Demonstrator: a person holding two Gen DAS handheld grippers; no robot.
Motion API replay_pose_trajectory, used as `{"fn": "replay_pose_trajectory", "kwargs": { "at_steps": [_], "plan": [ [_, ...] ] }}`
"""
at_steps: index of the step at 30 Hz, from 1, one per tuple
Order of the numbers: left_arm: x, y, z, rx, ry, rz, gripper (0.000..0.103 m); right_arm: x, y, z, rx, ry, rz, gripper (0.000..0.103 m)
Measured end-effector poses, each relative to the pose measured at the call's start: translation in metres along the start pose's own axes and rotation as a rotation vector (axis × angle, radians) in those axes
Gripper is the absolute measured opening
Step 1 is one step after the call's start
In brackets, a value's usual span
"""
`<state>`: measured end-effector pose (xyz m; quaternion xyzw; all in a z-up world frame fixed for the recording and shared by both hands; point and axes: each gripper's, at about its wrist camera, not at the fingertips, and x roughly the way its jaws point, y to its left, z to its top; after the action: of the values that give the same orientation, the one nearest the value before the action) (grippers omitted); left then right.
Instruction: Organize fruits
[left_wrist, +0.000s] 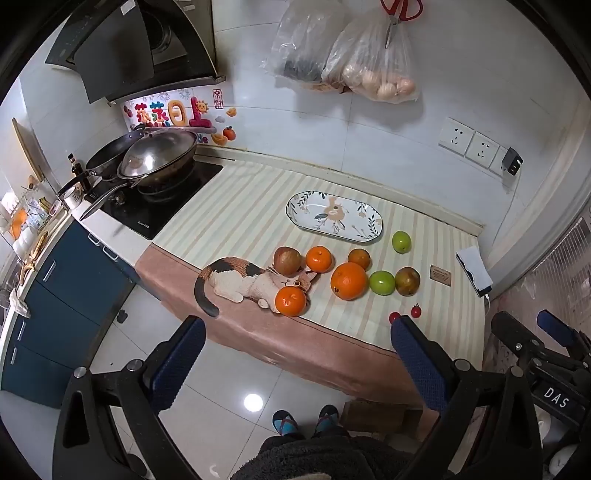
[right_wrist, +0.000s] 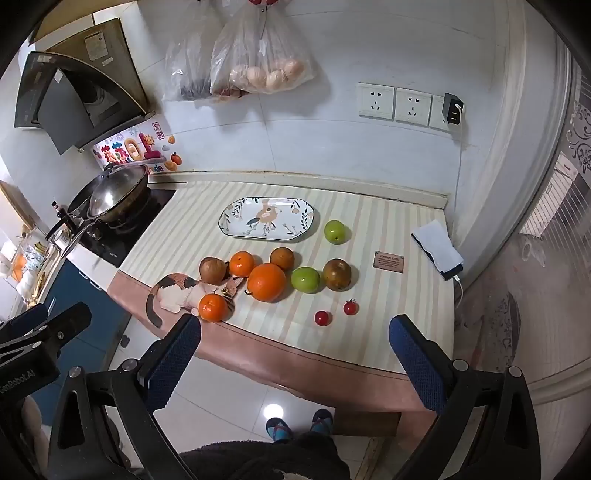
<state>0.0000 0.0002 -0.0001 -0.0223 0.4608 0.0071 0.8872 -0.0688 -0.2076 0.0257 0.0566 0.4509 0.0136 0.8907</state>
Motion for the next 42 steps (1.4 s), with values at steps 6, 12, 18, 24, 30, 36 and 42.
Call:
{"fn": "replay_pose_trajectory", "kwargs": {
  "at_steps": [6, 12, 18, 24, 30, 36, 42],
  "plan": [
    [0.0, 0.0, 0.0, 0.004, 0.0, 0.006, 0.103, -0.002, 0.001, -0.001, 0.007, 0.002, 0.009, 0.103],
    [0.0, 0.0, 0.0, 0.004, -0.002, 0.005, 0.103, -0.01, 0.002, 0.001, 0.002, -0.006, 0.013, 0.103],
    [-0.004, -0.008, 0.0, 0.005, -0.011, 0.005, 0.103, -0.012, 0.006, -0.002, -0.004, -0.019, 0.015, 0.103],
    [-0.006, -0.009, 0.0, 0.006, -0.013, 0.005, 0.103, -0.013, 0.007, -0.003, -0.009, -0.02, 0.014, 0.103],
    [-0.006, -0.009, -0.001, 0.006, -0.016, 0.007, 0.103, -0.014, 0.007, -0.004, -0.008, -0.02, 0.016, 0.103],
    [-0.006, -0.007, 0.0, 0.006, -0.018, 0.008, 0.103, -0.014, 0.01, -0.003, -0.005, -0.02, 0.02, 0.103],
    [-0.005, -0.007, 0.001, 0.007, -0.019, 0.008, 0.103, -0.014, 0.012, -0.003, -0.002, -0.026, 0.024, 0.103]
  ]
}}
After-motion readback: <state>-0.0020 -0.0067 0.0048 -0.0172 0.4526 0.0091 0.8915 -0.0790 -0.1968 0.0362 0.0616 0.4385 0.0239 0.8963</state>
